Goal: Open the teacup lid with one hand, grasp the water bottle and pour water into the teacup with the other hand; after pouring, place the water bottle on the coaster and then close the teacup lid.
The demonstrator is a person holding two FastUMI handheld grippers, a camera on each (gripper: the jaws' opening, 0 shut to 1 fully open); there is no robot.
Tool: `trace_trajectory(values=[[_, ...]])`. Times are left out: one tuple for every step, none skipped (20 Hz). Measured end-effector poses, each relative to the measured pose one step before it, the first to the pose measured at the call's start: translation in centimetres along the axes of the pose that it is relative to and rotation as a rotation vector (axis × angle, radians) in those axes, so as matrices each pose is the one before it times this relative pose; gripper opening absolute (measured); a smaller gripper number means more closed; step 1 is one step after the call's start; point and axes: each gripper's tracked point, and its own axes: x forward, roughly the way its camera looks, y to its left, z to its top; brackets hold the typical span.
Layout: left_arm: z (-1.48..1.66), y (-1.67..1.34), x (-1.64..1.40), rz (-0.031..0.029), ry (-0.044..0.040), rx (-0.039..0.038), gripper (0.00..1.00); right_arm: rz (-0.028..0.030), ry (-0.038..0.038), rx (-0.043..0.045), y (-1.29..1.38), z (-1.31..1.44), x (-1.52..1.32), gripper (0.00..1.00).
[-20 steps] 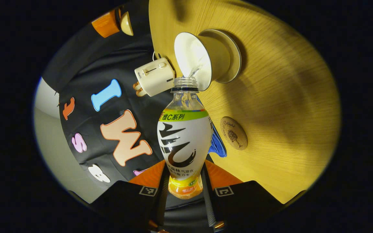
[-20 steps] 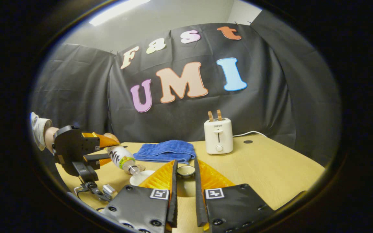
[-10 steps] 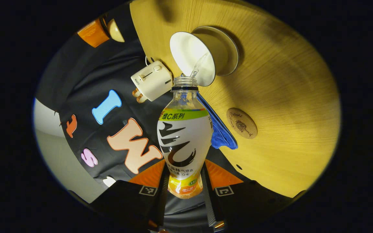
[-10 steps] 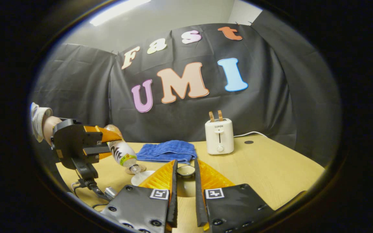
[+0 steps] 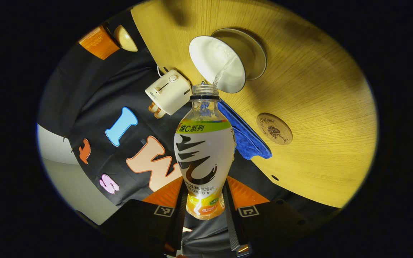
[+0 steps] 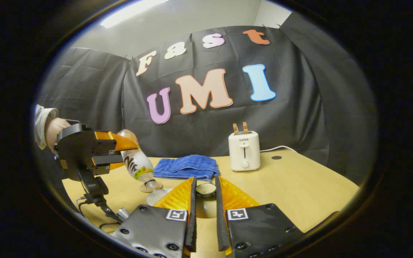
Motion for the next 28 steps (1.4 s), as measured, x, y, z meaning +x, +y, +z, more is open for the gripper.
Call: trace_trajectory(values=[[0.099, -0.054, -0.025, 0.00015, -0.00007, 0.00057, 0.50, 0.00048, 0.00140, 0.00055, 0.035, -0.084, -0.051, 0.26], [-0.025, -0.029, 0.162, 0.00024, -0.00022, -0.00176, 0.50, 0.00102, 0.00165, 0.00129, -0.030, -0.006, 0.070, 0.25], [-0.040, -0.129, 0.063, -0.00349, 0.00081, -0.00140, 0.50, 0.00114, 0.00094, -0.00023, 0.036, -0.023, 0.034, 0.27], [0.010, -0.022, 0.003, -0.00121, -0.00040, -0.00120, 0.50, 0.00049, 0.00062, -0.00126, 0.098, -0.099, 0.008, 0.28], [0.089, -0.116, 0.108, -0.00270, -0.00181, -0.00132, 0.49, 0.00095, 0.00037, -0.00120, 0.104, -0.027, -0.002, 0.28], [0.077, -0.193, 0.028, -0.00358, -0.00162, 0.00154, 0.50, 0.00167, 0.00127, -0.00104, 0.068, 0.006, -0.024, 0.25], [0.159, -0.184, 0.044, -0.00310, -0.00545, 0.00130, 0.49, 0.00198, 0.00192, -0.00139, 0.097, -0.091, 0.016, 0.27], [0.155, -0.186, -0.064, -0.00339, -0.00423, -0.00075, 0.50, 0.00160, 0.00245, -0.00230, 0.036, -0.092, 0.059, 0.28], [0.232, -0.226, 0.022, -0.00360, -0.00613, -0.00456, 0.50, 0.00175, 0.00232, -0.00201, 0.077, -0.101, -0.019, 0.25], [0.167, -0.246, -0.024, -0.00492, -0.00592, -0.01028, 0.49, 0.00135, 0.00218, -0.00127, 0.063, -0.207, 0.090, 0.27], [0.118, -0.238, 0.156, -0.00118, -0.00633, -0.01061, 0.49, 0.00211, 0.00278, -0.00025, 0.050, 0.022, 0.076, 0.27], [0.044, -0.182, 0.049, -0.00323, -0.00407, -0.00760, 0.49, 0.00188, 0.00230, -0.00139, 0.146, -0.112, -0.006, 0.26], [0.013, -0.393, 0.172, -0.00887, -0.00127, -0.00774, 0.49, 0.00020, -0.00058, -0.00384, 0.085, 0.044, -0.016, 0.25], [-0.036, -0.314, 0.090, -0.00628, -0.00148, -0.00486, 0.49, -0.00058, -0.00177, -0.00421, 0.050, 0.130, -0.047, 0.25], [0.048, -0.333, 0.059, -0.00576, -0.00168, -0.00375, 0.49, 0.00140, -0.00204, -0.00348, 0.142, 0.081, -0.102, 0.25], [-0.156, -0.253, 0.111, -0.00680, 0.00021, -0.00282, 0.49, 0.00102, -0.00101, -0.00288, 0.178, 0.011, -0.050, 0.25], [0.190, -0.192, 0.171, -0.00219, -0.00386, -0.00774, 0.49, 0.00190, -0.00106, -0.00420, 0.142, 0.088, -0.061, 0.25], [-0.160, -0.025, -0.064, 0.00071, -0.00284, -0.00617, 0.49, 0.00093, -0.00243, -0.00635, 0.113, 0.144, -0.143, 0.25], [0.028, -0.039, 0.046, 0.00003, -0.00380, -0.00610, 0.49, -0.00027, -0.00518, -0.00682, 0.076, 0.138, -0.057, 0.25], [0.047, -0.098, 0.015, 0.00145, -0.00667, -0.01028, 0.49, 0.00124, -0.00452, -0.00562, 0.209, 0.173, -0.012, 0.25], [0.083, -0.198, 0.067, -0.00251, -0.00720, -0.01861, 0.49, 0.00315, -0.00479, -0.00173, 0.145, 0.249, -0.128, 0.25], [0.153, 0.002, 0.041, 0.00290, -0.01139, -0.02748, 0.51, 0.00640, -0.00264, 0.00152, 0.255, 0.132, -0.005, 0.25], [0.279, 0.094, 0.203, 0.00749, -0.01411, -0.03816, 0.51, 0.00686, -0.00222, 0.00298, 0.200, 0.042, 0.038, 0.25], [-0.184, -0.370, 0.163, -0.01022, -0.00212, -0.04758, 0.51, 0.00455, -0.00123, 0.00369, 0.161, -0.005, 0.038, 0.28], [-0.019, -0.455, 0.150, -0.00751, -0.00755, -0.05560, 0.51, 0.00354, 0.00116, 0.00471, 0.108, -0.076, 0.111, 0.28], [0.102, -0.416, 0.068, -0.01482, -0.00948, -0.06140, 0.51, 0.00388, 0.00332, 0.00563, 0.116, -0.088, 0.157, 0.28], [-0.057, -0.541, 0.190, -0.01555, -0.00954, -0.06642, 0.51, 0.00340, 0.00519, 0.00479, 0.112, -0.090, 0.107, 0.28], [0.203, -0.541, -0.044, -0.01551, -0.01357, -0.06751, 0.51, 0.00232, 0.00525, 0.00194, 0.083, -0.192, 0.031, 0.28]])
